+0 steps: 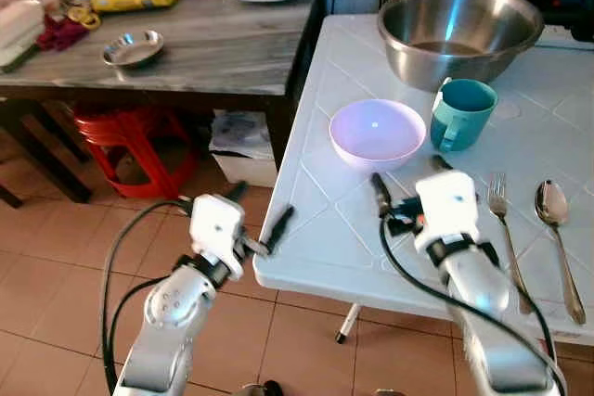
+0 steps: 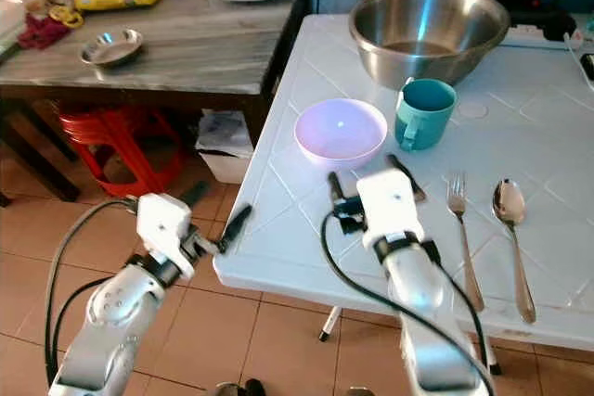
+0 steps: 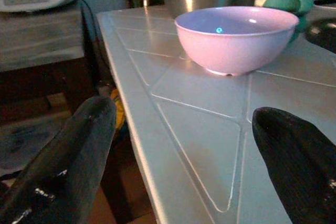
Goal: Setting the table
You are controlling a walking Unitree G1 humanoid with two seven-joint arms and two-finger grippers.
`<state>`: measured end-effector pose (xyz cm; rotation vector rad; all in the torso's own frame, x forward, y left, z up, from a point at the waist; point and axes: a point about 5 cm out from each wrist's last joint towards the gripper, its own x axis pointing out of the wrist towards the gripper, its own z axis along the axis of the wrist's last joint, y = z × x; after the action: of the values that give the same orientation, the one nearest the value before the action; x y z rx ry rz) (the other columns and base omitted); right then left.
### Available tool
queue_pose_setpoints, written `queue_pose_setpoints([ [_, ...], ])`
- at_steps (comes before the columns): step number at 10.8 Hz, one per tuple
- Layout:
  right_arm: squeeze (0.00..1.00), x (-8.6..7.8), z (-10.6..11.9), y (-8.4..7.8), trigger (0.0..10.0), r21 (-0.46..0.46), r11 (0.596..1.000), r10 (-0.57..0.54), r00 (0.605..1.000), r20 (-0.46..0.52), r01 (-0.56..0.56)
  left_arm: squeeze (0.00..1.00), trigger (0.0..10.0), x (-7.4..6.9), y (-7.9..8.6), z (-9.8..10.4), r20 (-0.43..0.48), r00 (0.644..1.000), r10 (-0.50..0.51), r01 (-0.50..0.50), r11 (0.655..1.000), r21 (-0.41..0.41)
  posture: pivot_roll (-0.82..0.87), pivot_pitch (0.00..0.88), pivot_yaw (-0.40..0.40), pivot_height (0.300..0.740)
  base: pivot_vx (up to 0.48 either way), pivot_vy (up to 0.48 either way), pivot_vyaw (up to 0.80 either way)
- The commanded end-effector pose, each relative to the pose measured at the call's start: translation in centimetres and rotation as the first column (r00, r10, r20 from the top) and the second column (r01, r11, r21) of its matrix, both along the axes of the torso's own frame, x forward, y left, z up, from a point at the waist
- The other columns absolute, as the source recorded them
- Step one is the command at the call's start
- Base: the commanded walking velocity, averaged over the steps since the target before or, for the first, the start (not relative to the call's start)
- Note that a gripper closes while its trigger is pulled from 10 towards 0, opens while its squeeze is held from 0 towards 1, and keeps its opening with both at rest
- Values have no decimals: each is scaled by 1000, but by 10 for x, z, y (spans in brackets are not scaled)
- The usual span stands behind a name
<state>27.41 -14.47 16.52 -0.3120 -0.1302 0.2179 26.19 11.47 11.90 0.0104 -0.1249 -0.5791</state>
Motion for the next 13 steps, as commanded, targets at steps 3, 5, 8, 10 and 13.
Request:
queue_pose_setpoints([
  [3,0,4,12,14,10000,-92,986,141,990,-18,-142,0,10000,-1,8,-1,11,999,-53,53,998,29,-159,169,96,740,0,0,0],
  [5,0,10,17,19,10000,-146,969,195,979,-55,-201,0,10000,1,12,-3,10,998,-56,55,998,42,-162,170,95,740,0,0,0],
  [8,0,27,31,20,10000,-206,941,251,961,-113,-270,0,10000,-1,5,-6,4,998,-67,67,997,28,-165,170,95,740,0,0,0],
  [10,0,41,38,15,10000,-247,922,264,951,-162,-299,0,10000,-1,4,-4,19,997,-74,73,997,17,-165,170,93,740,0,0,0],
  [13,0,58,38,13,10000,-201,926,268,932,-244,-319,0,10000,-4,5,-1,28,995,-96,95,995,43,-158,172,89,740,0,0,0],
])
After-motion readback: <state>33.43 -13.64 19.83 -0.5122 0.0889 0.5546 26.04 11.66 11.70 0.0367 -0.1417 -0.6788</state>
